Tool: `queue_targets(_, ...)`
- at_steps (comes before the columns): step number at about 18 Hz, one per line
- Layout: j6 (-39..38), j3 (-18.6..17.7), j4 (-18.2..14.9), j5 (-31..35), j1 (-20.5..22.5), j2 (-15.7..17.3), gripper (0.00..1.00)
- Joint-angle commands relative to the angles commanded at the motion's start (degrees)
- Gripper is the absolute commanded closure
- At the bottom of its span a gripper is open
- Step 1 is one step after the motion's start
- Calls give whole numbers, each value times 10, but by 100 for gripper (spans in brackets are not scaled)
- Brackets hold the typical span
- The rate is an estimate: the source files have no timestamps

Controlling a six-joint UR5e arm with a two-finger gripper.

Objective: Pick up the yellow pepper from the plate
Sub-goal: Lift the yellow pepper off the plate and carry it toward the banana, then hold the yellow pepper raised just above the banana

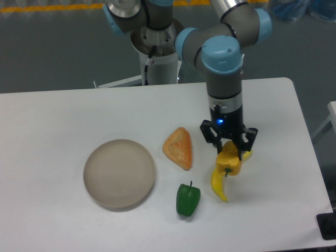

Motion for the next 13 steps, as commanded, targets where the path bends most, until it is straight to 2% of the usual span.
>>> queue_targets(5,0,11,0,2,0,-9,56)
queue_targets(13,-1,12,0,2,1,-5,56)
